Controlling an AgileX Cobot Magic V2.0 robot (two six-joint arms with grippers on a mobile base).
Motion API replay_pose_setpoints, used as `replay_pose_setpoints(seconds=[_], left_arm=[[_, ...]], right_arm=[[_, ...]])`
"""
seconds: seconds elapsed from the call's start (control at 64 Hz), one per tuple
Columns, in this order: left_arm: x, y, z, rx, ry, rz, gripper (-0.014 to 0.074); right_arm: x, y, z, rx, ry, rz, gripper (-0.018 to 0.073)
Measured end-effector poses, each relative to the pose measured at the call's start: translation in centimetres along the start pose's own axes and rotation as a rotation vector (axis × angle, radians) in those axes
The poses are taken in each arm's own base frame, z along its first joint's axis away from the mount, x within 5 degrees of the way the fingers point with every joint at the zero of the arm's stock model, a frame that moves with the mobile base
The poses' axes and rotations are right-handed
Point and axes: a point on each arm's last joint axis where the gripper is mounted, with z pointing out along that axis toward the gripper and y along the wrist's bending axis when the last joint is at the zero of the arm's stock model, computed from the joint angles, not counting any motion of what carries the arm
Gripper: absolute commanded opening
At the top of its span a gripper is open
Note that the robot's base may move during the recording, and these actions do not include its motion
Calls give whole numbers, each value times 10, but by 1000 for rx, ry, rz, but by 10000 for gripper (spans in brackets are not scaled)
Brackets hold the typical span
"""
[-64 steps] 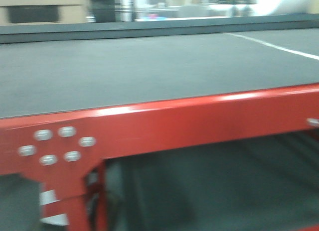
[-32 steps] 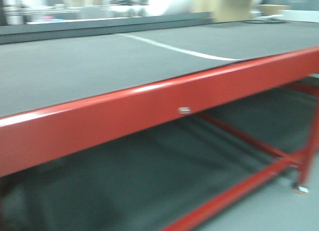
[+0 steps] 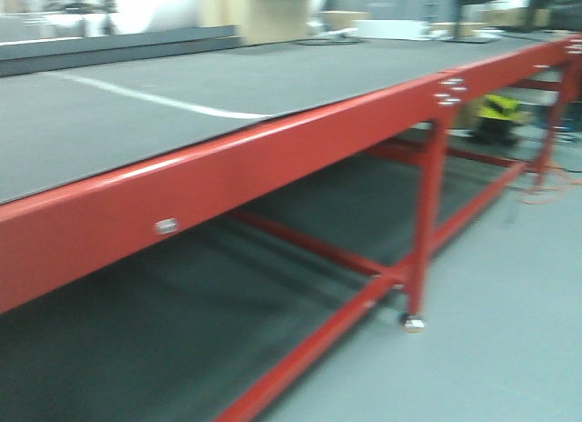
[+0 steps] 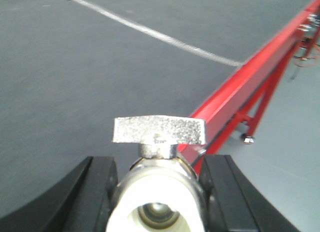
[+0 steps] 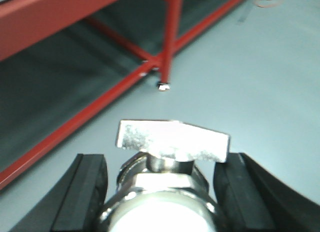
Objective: Place valve from conveyor to right shelf box
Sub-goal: 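Hold both valves while the base drives to the blue-bin shelf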
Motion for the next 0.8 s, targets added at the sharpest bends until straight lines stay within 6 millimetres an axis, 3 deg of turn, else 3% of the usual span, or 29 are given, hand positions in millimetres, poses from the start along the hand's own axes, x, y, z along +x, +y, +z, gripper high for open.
replay_pose_setpoints(seconds=[0.797], left_arm=[[0, 0, 0, 0, 0, 0, -111]], right_arm=[[0, 0, 0, 0, 0, 0, -162]])
